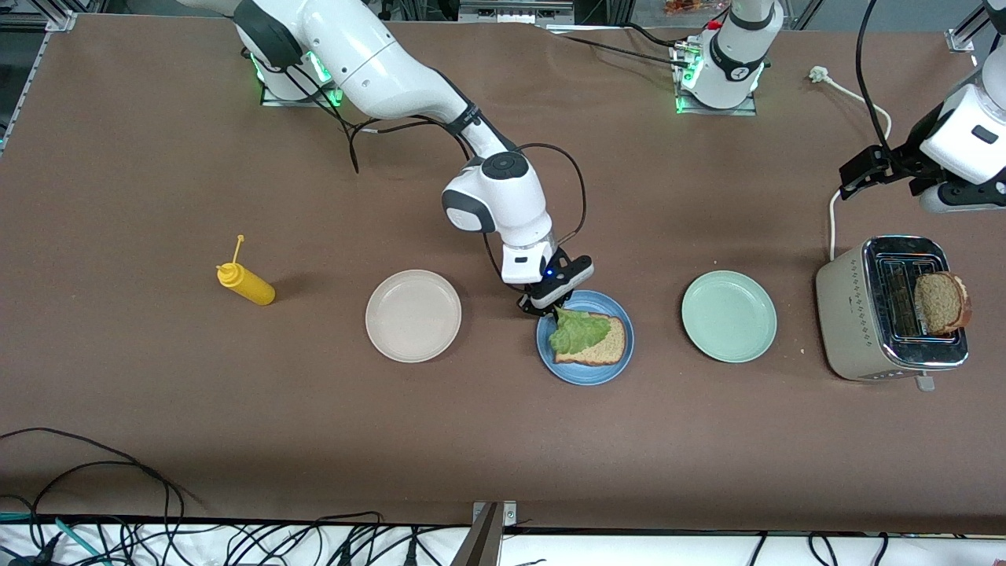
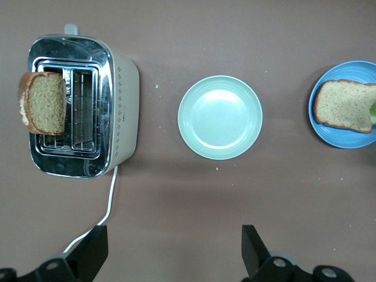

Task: Make sandwich in blue plate with both arms
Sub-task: 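Carry the lettuce over the bread on the blue plate, then release the lettuce onto the bread and raise the right gripper away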

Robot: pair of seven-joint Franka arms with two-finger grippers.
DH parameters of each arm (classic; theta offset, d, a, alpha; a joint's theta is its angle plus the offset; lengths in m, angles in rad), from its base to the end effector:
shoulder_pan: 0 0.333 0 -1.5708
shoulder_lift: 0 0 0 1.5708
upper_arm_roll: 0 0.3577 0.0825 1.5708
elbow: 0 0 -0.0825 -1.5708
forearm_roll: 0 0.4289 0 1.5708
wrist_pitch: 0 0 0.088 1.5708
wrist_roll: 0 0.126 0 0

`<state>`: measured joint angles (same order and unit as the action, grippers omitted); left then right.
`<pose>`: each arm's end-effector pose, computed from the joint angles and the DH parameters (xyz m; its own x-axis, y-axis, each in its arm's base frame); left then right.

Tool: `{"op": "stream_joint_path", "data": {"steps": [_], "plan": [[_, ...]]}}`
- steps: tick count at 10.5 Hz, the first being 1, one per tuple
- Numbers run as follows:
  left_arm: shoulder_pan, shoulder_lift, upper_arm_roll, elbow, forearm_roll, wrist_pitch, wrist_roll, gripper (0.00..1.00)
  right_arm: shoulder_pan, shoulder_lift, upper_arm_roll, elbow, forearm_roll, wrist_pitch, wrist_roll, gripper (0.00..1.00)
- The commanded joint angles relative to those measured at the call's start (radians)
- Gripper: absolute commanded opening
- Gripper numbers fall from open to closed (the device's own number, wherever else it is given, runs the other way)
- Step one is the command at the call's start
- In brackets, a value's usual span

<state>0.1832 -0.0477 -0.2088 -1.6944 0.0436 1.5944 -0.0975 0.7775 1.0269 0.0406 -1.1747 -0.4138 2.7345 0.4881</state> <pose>0.5807 -0.0121 0.6131 0.9963 0.0715 -0.0479 0.0686 -0.9959 -0.0583 0.6032 0.6439 0.1961 0.6676 0.5103 0.5421 0.5841 -0.8105 0.0437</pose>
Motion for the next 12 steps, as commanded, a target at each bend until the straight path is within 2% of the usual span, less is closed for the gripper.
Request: {"op": "stream_joint_path", "data": {"steps": [1, 3, 4, 5, 7, 9, 12], "plan": [[0.033, 0.023, -0.007, 0.025, -0.022, 0.004, -0.005, 1.00, 0.025, 0.039, -0.024, 0.049, -0.016, 0.011, 0.000, 0.00], [0.039, 0.028, -0.007, 0.025, -0.022, 0.004, -0.004, 1.00, 0.025, 0.048, -0.034, 0.049, -0.014, 0.027, 0.000, 0.00], [0.045, 0.029, -0.007, 0.025, -0.024, 0.004, -0.004, 1.00, 0.025, 0.048, -0.034, 0.049, -0.014, 0.031, 0.001, 0.03], [0.045, 0.029, -0.007, 0.027, -0.022, 0.004, -0.005, 1.00, 0.025, 0.050, -0.034, 0.049, -0.014, 0.033, 0.003, 0.24], [0.048, 0.031, -0.007, 0.025, -0.022, 0.004, -0.005, 1.00, 0.025, 0.050, -0.034, 0.049, -0.014, 0.042, 0.003, 0.46], [0.048, 0.031, -0.007, 0.025, -0.022, 0.004, -0.004, 1.00, 0.025, 0.050, -0.034, 0.049, -0.014, 0.044, 0.004, 0.74], [0.050, 0.031, -0.007, 0.025, -0.022, 0.004, -0.005, 1.00, 0.025, 0.047, -0.034, 0.049, -0.013, 0.048, 0.000, 0.87]]}}
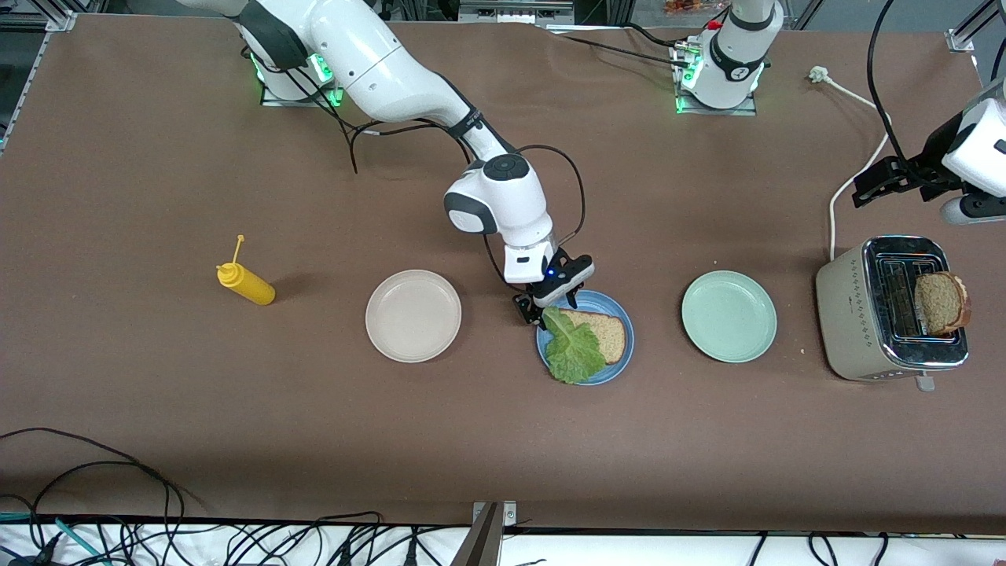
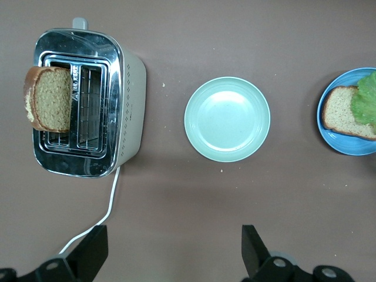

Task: Make sandwich in blue plate with both arms
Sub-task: 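Release the lettuce onto the bread and raise the right gripper away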

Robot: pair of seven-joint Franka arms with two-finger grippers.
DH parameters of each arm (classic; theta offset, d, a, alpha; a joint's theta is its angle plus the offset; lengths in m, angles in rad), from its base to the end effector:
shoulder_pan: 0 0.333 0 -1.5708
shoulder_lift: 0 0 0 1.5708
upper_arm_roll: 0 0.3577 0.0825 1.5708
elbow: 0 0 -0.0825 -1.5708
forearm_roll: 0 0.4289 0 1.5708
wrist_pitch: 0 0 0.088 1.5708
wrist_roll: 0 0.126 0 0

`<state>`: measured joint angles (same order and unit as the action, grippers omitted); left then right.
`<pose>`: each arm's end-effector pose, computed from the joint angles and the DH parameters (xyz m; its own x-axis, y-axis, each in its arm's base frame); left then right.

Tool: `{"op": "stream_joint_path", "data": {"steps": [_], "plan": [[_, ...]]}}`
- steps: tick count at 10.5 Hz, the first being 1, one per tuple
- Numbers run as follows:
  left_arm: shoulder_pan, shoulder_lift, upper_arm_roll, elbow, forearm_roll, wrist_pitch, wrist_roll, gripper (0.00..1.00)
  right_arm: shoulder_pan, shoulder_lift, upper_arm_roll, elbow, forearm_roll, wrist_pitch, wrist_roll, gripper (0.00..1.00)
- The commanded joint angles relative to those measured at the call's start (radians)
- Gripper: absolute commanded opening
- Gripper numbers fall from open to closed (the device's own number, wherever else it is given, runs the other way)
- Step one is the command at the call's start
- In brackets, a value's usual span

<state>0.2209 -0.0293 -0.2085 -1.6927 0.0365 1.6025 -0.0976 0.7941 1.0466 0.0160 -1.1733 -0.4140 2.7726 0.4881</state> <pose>0.5869 0.0102 0.6041 0.9924 0.1090 -0.0571 0.1063 -0.9932 -0.0482 0.6009 0.6455 0.1838 0.6486 0.5186 0.5572 0.5957 -0.8015 0.0526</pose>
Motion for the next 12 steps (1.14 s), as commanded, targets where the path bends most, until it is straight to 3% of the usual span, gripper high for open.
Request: {"op": "stream_joint_path", "data": {"steps": [1, 4, 8, 10, 12], "plan": [[0.012, 0.012, -0.008, 0.024, -0.017, -0.004, -0.005, 1.00, 0.008, 0.020, -0.008, 0.046, -0.006, 0.004, 0.000, 0.90], [0.012, 0.012, -0.008, 0.022, -0.015, -0.009, -0.005, 1.00, 0.008, -0.057, -0.004, 0.046, 0.067, -0.156, -0.008, 1.00], [0.020, 0.011, -0.009, 0.021, -0.017, -0.010, -0.004, 1.00, -0.001, -0.247, -0.001, -0.023, 0.119, -0.410, -0.013, 1.00], [0.018, 0.011, -0.009, 0.022, -0.017, -0.009, -0.004, 1.00, -0.001, -0.337, -0.004, -0.035, 0.200, -0.584, -0.013, 1.00], [0.017, 0.011, -0.014, 0.024, -0.018, -0.009, -0.004, 1.00, -0.004, -0.434, -0.010, -0.051, 0.201, -0.771, -0.034, 1.00]]}}
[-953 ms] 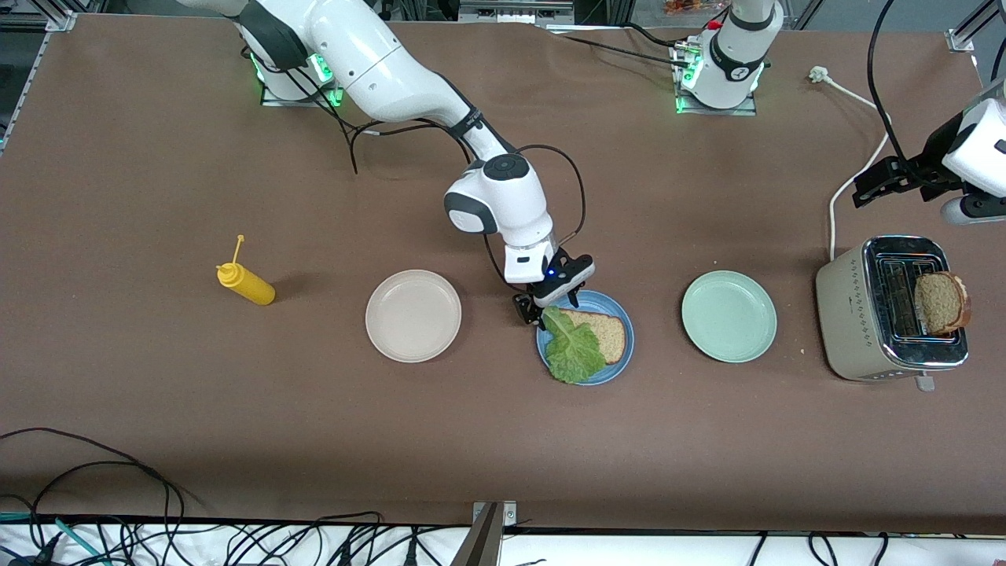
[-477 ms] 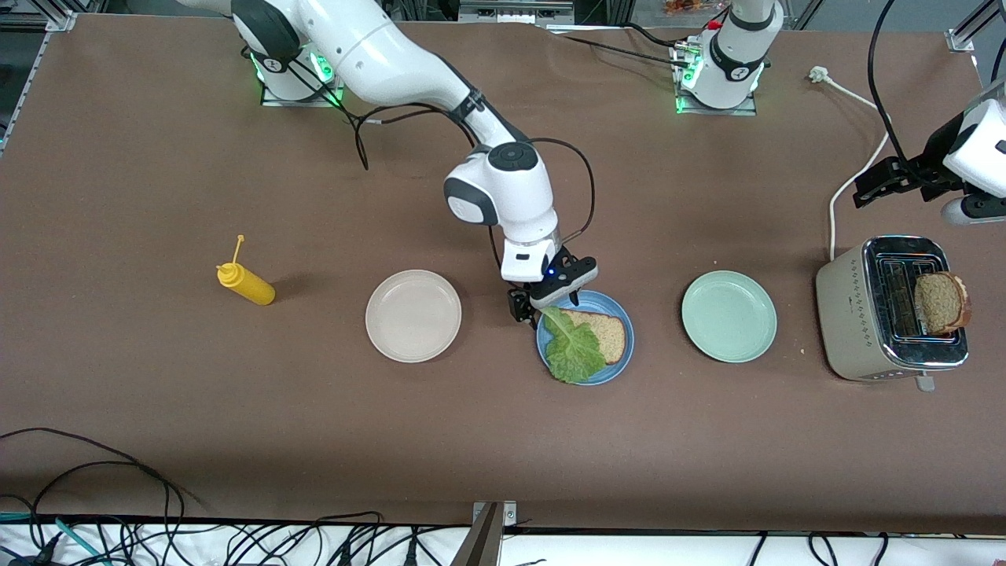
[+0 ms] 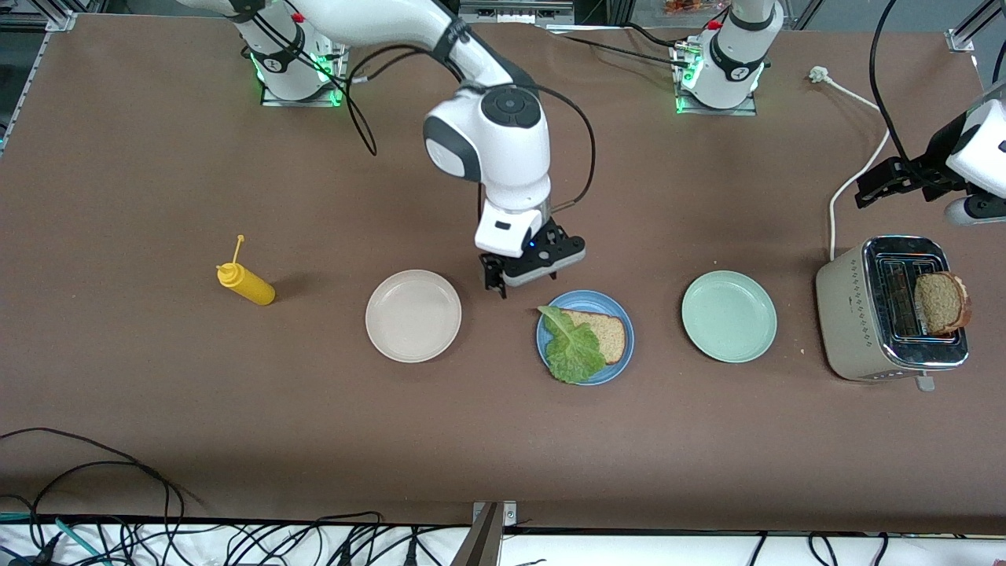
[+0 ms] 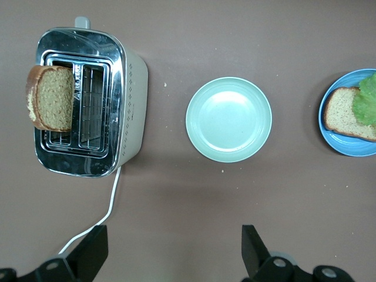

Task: Make sandwich in blue plate with both arms
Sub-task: 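Release the lettuce onto the bread and raise the right gripper away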

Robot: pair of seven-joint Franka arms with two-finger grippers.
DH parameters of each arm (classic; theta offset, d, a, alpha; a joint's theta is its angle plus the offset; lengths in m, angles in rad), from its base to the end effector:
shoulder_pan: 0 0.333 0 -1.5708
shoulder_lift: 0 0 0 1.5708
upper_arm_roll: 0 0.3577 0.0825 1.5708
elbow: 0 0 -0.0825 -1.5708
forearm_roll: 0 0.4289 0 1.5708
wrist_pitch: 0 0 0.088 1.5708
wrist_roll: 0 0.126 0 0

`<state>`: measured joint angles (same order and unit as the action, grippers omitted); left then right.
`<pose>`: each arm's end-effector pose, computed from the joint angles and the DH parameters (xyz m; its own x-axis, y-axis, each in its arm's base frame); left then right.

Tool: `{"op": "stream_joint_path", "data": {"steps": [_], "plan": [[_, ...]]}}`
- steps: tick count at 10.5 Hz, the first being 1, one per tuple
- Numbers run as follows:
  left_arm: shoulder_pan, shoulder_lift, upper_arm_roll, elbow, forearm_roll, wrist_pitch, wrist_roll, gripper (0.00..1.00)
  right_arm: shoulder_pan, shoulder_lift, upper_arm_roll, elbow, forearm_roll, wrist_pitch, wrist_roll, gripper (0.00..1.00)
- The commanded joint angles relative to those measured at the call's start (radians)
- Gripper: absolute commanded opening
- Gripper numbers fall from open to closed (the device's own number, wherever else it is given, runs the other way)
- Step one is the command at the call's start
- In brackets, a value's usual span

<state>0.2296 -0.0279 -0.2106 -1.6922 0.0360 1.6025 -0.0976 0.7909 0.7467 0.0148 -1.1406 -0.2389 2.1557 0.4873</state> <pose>0.5873 0.0141 0.6035 0.9916 0.1155 -0.0580 0.1128 -0.9925 -0.0475 0.6050 0.6051 0.3877 0.8598 0.3955 0.3231 0.3943 -0.9161 0.0722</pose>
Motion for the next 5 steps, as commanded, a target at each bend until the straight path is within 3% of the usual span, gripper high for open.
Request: {"op": "stream_joint_path", "data": {"steps": [1, 3, 5], "plan": [[0.008, 0.010, -0.012, 0.023, -0.045, -0.009, -0.004, 1.00, -0.015, -0.205, -0.010, -0.129, 0.026, -0.209, -0.048, 1.00], [0.008, 0.006, -0.013, 0.025, -0.053, -0.009, -0.005, 1.00, -0.054, -0.384, -0.035, -0.300, 0.027, -0.227, -0.128, 1.00], [0.010, 0.006, -0.012, 0.023, -0.053, -0.010, -0.005, 1.00, -0.065, -0.539, -0.099, -0.462, 0.029, -0.227, -0.232, 1.00]]}}
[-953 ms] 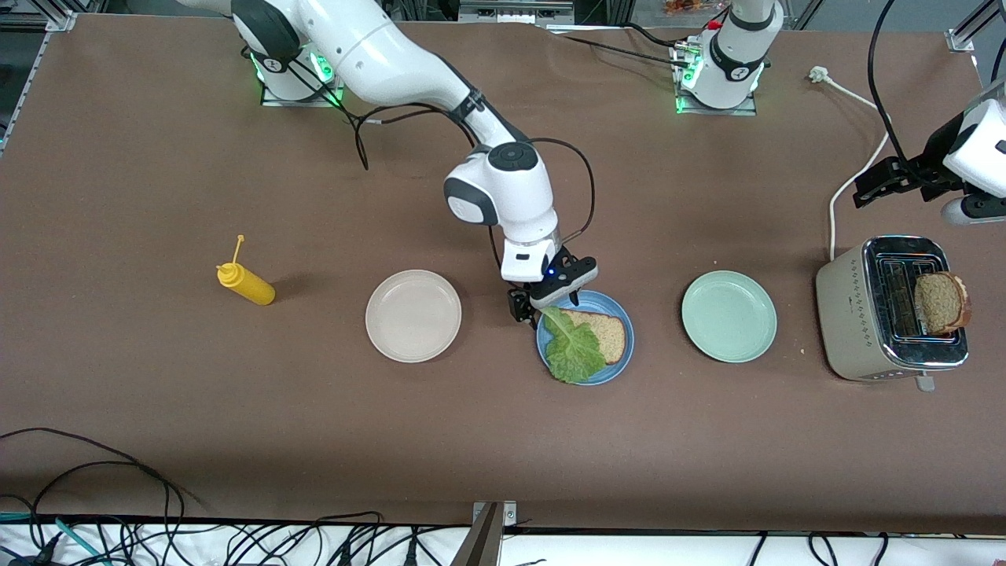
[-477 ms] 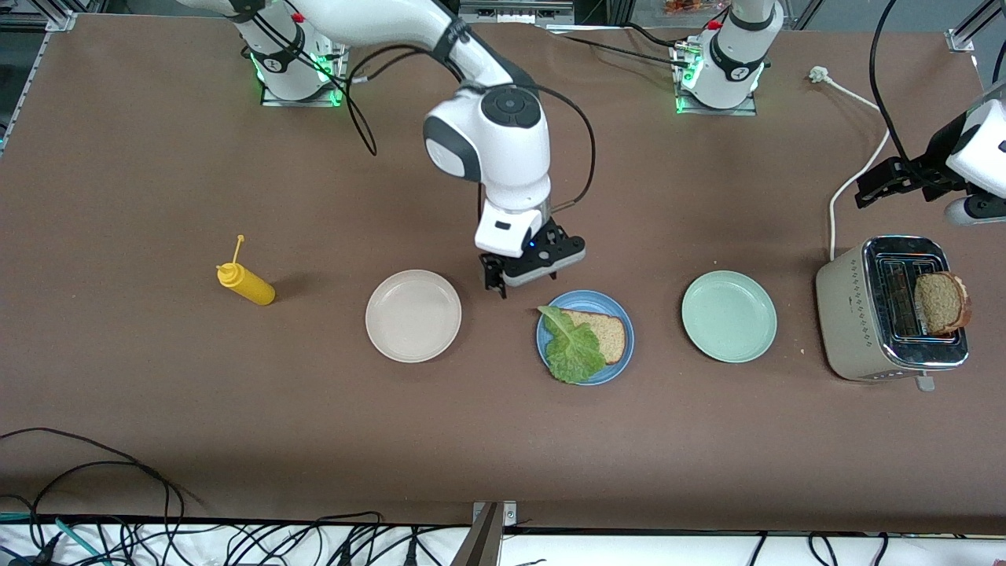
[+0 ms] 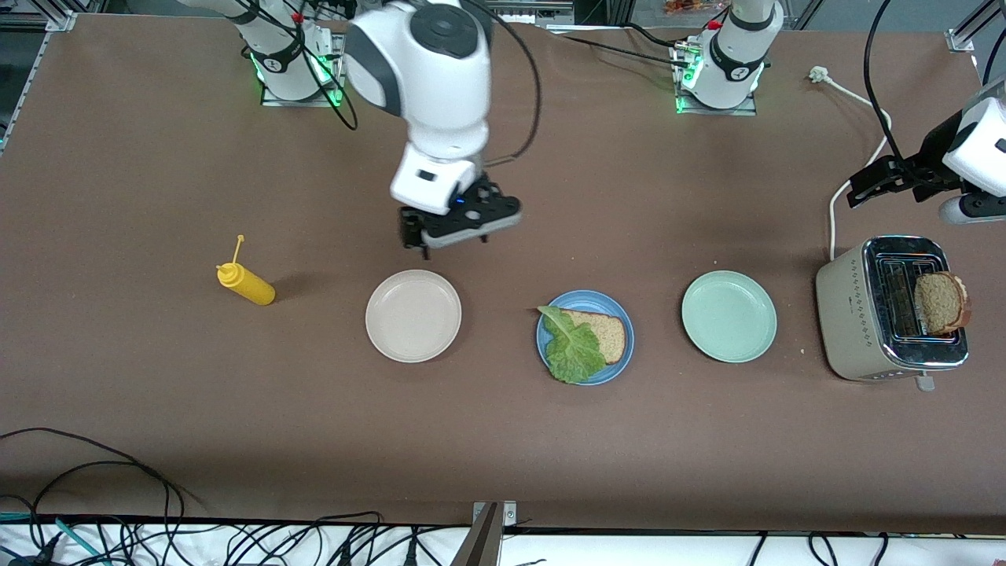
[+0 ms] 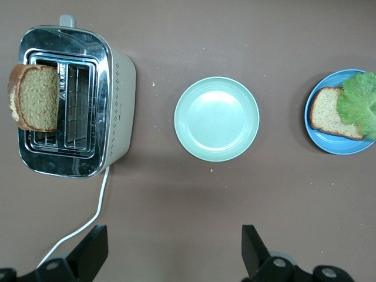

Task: Make sandwich in blue plate with both arms
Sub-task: 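Release the lettuce onto the bread and raise the right gripper away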

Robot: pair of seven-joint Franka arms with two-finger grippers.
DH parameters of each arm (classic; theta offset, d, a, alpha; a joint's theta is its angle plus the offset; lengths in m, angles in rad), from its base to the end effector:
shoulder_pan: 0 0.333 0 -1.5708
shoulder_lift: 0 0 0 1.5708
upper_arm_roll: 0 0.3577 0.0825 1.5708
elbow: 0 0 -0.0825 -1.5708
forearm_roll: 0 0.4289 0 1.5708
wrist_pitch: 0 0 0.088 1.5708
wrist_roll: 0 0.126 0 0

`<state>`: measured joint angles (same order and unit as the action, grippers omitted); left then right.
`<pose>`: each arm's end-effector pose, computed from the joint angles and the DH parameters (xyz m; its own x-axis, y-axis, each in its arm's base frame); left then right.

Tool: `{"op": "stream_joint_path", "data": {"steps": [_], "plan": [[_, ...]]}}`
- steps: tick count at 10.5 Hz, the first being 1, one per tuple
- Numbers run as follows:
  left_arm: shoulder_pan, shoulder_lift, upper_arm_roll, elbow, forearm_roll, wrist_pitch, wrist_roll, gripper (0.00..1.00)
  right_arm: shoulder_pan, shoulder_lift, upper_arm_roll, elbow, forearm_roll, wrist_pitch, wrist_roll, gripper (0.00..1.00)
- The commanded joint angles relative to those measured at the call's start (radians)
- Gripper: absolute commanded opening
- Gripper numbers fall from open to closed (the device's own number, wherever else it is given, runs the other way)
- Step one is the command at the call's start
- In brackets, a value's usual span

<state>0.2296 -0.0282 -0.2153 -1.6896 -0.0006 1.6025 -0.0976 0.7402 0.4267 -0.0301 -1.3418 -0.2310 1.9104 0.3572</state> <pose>0.5876 0.0067 0.6049 0.9920 0.1121 -0.0587 0.1116 -0.9937 -0.0112 0.5909 0.4866 0.5115 0.8865 0.4142 0.2064 0.3829 -0.9070 0.1755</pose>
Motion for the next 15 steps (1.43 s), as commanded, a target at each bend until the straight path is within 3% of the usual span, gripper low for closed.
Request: {"op": "stream_joint_path", "data": {"steps": [1, 6, 9, 12, 15], "plan": [[0.011, 0.007, -0.006, 0.021, -0.016, -0.010, -0.005, 1.00, -0.015, -0.279, -0.082, -0.319, 0.025, 0.013, -0.130, 1.00], [0.008, -0.006, -0.022, 0.024, -0.015, -0.050, -0.007, 1.00, -0.015, -0.515, -0.247, -0.569, 0.025, 0.029, -0.343, 1.00], [0.014, -0.007, 0.005, 0.097, 0.002, -0.136, -0.005, 1.00, -0.015, -0.597, -0.401, -0.631, 0.027, 0.035, -0.545, 1.00], [0.105, -0.009, 0.034, 0.100, 0.002, -0.138, 0.006, 1.00, -0.015, -0.641, -0.516, -0.662, 0.027, 0.038, -0.650, 1.00], [0.111, -0.009, 0.030, 0.097, -0.005, -0.142, 0.006, 1.00, -0.015, -0.637, -0.594, -0.662, 0.068, 0.076, -0.743, 1.00]]}}
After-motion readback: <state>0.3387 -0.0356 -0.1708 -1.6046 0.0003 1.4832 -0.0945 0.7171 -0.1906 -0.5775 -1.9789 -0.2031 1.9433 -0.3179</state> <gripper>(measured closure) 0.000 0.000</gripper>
